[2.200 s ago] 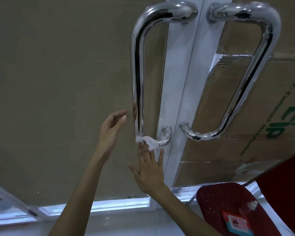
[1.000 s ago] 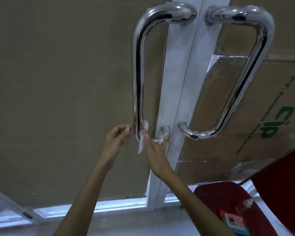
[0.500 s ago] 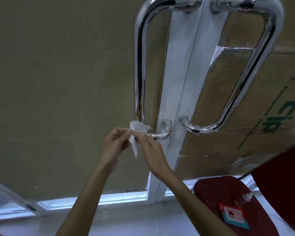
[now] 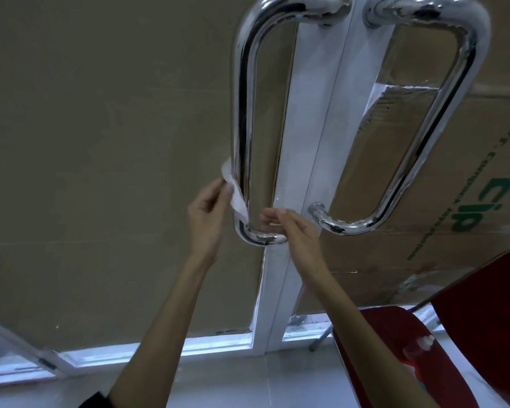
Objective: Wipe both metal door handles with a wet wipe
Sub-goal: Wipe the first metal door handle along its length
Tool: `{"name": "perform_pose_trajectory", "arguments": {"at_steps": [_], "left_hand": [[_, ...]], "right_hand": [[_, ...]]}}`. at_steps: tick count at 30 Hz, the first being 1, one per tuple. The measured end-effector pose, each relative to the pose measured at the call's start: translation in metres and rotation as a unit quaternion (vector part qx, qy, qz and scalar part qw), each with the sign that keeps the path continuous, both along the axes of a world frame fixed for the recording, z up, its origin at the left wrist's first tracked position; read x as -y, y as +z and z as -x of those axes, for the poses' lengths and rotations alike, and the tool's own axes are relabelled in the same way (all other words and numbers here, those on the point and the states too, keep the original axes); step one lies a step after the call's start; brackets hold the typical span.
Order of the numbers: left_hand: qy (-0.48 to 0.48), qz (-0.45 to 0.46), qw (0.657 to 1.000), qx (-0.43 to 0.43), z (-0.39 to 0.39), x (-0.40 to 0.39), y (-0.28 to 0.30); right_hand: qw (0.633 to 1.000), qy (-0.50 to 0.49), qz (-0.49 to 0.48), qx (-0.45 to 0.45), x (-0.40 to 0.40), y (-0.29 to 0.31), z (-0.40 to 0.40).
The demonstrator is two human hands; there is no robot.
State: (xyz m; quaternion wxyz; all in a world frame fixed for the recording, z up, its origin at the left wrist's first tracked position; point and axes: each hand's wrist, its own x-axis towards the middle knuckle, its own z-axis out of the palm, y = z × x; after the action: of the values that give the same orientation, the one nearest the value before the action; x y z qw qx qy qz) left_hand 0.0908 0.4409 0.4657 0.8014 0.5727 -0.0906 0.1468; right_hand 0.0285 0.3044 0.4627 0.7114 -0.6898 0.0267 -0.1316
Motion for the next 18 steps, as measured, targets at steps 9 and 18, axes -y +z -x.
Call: {"name": "perform_pose_trajectory", "arguments": {"at_steps": [9,18], "left_hand": [[-0.065,-0.095,0.987,-0.115,0.024,0.011,-0.088],[-0.011,-0.004,0.998,-0.064,0.019,0.030,-0.059]], "right_hand": [[1.000,0.004,0.002,-0.008,-0.002,-0.008,-0.004],[1.000,-0.019,-0.009,-0.011,0.008,-0.011,-0.004]]}}
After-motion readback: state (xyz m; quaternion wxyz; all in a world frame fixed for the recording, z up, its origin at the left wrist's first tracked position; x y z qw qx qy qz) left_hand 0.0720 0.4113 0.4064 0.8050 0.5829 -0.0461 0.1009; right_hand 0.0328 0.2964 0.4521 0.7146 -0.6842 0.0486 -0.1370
